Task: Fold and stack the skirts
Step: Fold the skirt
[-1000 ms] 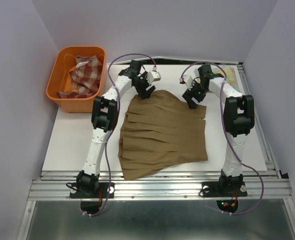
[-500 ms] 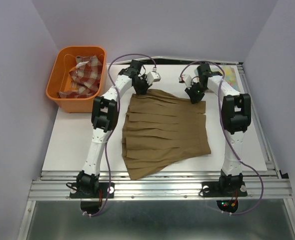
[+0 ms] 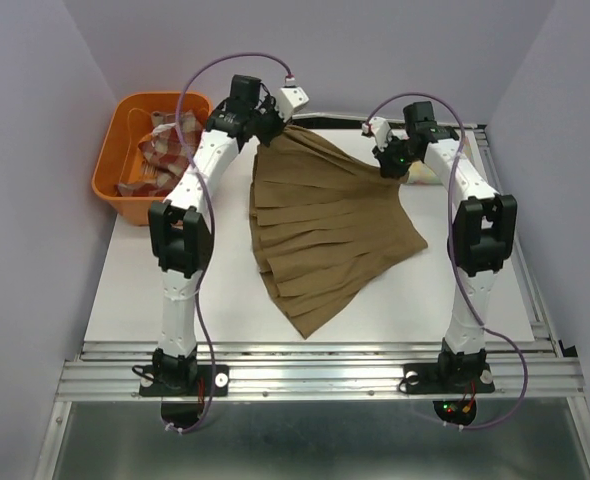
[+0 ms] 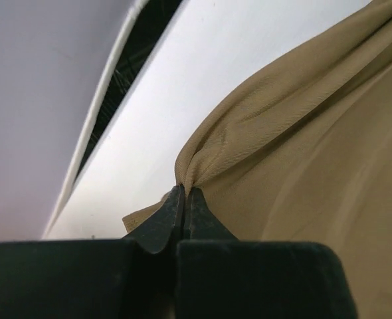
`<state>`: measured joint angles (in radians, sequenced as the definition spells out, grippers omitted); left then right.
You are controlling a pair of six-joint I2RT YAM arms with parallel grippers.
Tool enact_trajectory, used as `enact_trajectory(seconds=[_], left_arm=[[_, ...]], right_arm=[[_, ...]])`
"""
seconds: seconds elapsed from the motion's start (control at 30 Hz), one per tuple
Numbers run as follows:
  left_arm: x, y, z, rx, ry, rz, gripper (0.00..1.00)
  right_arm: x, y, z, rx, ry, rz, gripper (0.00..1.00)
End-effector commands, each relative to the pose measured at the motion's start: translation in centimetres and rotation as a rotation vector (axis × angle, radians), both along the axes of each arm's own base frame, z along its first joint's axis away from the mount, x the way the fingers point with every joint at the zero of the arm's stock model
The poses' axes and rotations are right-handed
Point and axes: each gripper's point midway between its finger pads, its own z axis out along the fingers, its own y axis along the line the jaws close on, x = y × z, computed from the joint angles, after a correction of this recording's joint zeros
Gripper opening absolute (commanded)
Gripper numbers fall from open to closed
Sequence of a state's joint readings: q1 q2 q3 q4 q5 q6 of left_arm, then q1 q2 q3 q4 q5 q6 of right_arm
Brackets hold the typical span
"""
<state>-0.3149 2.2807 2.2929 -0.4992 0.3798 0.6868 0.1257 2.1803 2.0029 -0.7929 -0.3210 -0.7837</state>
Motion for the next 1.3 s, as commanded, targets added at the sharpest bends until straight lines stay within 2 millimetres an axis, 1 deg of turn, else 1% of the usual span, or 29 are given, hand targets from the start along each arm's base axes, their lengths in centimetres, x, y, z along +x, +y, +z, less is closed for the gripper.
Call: enact_trajectory(seconds=[0.0, 0.03, 0.07, 0.1, 0.13, 0.17, 0.2, 0.23, 0.27, 0.3, 0.33, 0.37, 0.4, 0.43, 0.47, 0.5, 0.53, 0.57, 0.6, 0.67, 0.7, 0.77, 0.9, 1.0, 1.03, 1.13, 1.17, 1.2, 1.27], left_arm=[[-3.4, 2.4, 8.3, -0.013, -0.109, 0.018, 0.0], [-4.5, 2.5, 7.8, 0.001, -0.079, 0.008, 0.0], [-6.0, 2.6, 9.1, -0.002, -0.09, -0.002, 0.0], [-7.1, 2.7, 9.1, 0.001, -0.08, -0.011, 0.0], [-8.7, 2.4, 6.5, 0.017, -0.015, -0.03, 0.0], [-10.4, 2.6, 7.8, 0.007, -0.031, -0.033, 0.0], [-12.0, 2.6, 5.2, 0.025, 0.027, -0.041, 0.0], [-13.2, 2.4, 4.7, 0.028, 0.042, -0.051, 0.0], [-15.2, 1.7, 5.5, 0.022, 0.03, -0.073, 0.0], [-16.5, 1.4, 5.1, 0.01, 0.051, -0.073, 0.0], [-18.3, 1.2, 2.5, 0.023, 0.115, -0.082, 0.0], [-20.3, 0.0, 3.1, 0.01, 0.103, -0.113, 0.0], [-21.5, -0.4, 2.6, 0.003, 0.116, -0.119, 0.0], [-23.2, -0.7, 0.1, -0.002, 0.178, -0.103, 0.0], [-24.6, -1.2, -0.7, -0.002, 0.195, -0.111, 0.0], [-25.9, -1.7, -0.7, -0.017, 0.195, -0.117, 0.0], [-28.3, -2.4, -3.3, 0.01, 0.25, -0.136, 0.0], [-29.1, -2.9, -3.6, -0.014, 0.261, -0.126, 0.0], [-29.9, -3.1, -4.4, -0.013, 0.281, -0.122, 0.0], [-31.6, -3.0, -6.9, -0.015, 0.351, -0.106, 0.0], [-32.1, -2.5, -8.0, -0.002, 0.375, -0.093, 0.0], [-32.2, -2.2, -8.6, 0.004, 0.38, -0.081, 0.0], [-32.0, -2.4, -8.0, 0.0, 0.374, -0.081, 0.0], [-31.1, -2.7, -6.5, 0.005, 0.344, -0.085, 0.0], [-30.7, -2.7, -5.5, 0.018, 0.321, -0.093, 0.0], [-30.6, -2.7, -3.6, 0.021, 0.289, -0.113, 0.0], [-31.0, -2.8, -2.3, 0.015, 0.279, -0.136, 0.0], [-31.6, -3.1, -1.7, 0.016, 0.276, -0.163, 0.0], [-32.9, -3.3, -0.9, 0.037, 0.276, -0.198, 0.0]], right_arm=[[-2.4, -2.0, 6.2, -0.036, -0.122, 0.014, 0.01], [-2.8, -2.0, 6.3, -0.04, -0.13, 0.023, 0.01], [-3.3, -2.1, 6.3, -0.054, -0.138, 0.042, 0.01], [-4.5, -2.2, 5.0, -0.06, -0.106, 0.056, 0.01], [-5.1, -2.3, 5.9, -0.063, -0.128, 0.065, 0.01], [-5.6, -2.4, 5.9, -0.074, -0.135, 0.083, 0.01], [-6.7, -2.5, 4.5, -0.081, -0.104, 0.097, 0.01], [-7.3, -2.5, 4.2, -0.086, -0.104, 0.107, 0.01], [-8.0, -2.6, 4.7, -0.09, -0.119, 0.113, 0.01], [-8.5, -2.7, 4.2, -0.101, -0.119, 0.133, 0.01], [-9.1, -2.8, 3.7, -0.108, -0.114, 0.14, 0.01], [-10.2, -3.0, 2.7, -0.119, -0.111, 0.154, 0.01], [-10.8, -3.1, 2.0, -0.123, -0.106, 0.161, 0.01], [-10.8, -3.1, 1.7, -0.128, -0.129, 0.163, 0.01], [-12.0, -3.3, -0.3, -0.134, -0.098, 0.167, 0.01], [-12.2, -3.4, -0.8, -0.136, -0.105, 0.167, 0.01], [-12.4, -3.5, -0.9, -0.14, -0.121, 0.162, 0.01], [-12.5, -3.5, -1.9, -0.142, -0.128, 0.161, 0.01], [-12.6, -3.5, -2.2, -0.139, -0.13, 0.159, 0.01], [-12.7, -3.4, -2.7, -0.133, -0.131, 0.161, 0.01], [-12.9, -3.3, -3.0, -0.124, -0.121, 0.162, 0.01], [-13.1, -3.2, -3.0, -0.117, -0.113, 0.164, 0.01], [-12.9, -3.1, -1.9, -0.114, -0.143, 0.166, 0.01], [-12.3, -3.1, -0.2, -0.112, -0.176, 0.157, 0.01], [-12.1, -3.0, 0.3, -0.109, -0.182, 0.157, 0.01], [-11.8, -2.6, 3.1, -0.098, -0.225, 0.172, 0.01], [-12.1, -2.4, 3.5, -0.09, -0.229, 0.19, 0.01], [-12.4, -2.3, 4.2, -0.086, -0.243, 0.197, 0.01], [-13.1, -2.1, 4.1, -0.083, -0.238, 0.223, 0.01]])
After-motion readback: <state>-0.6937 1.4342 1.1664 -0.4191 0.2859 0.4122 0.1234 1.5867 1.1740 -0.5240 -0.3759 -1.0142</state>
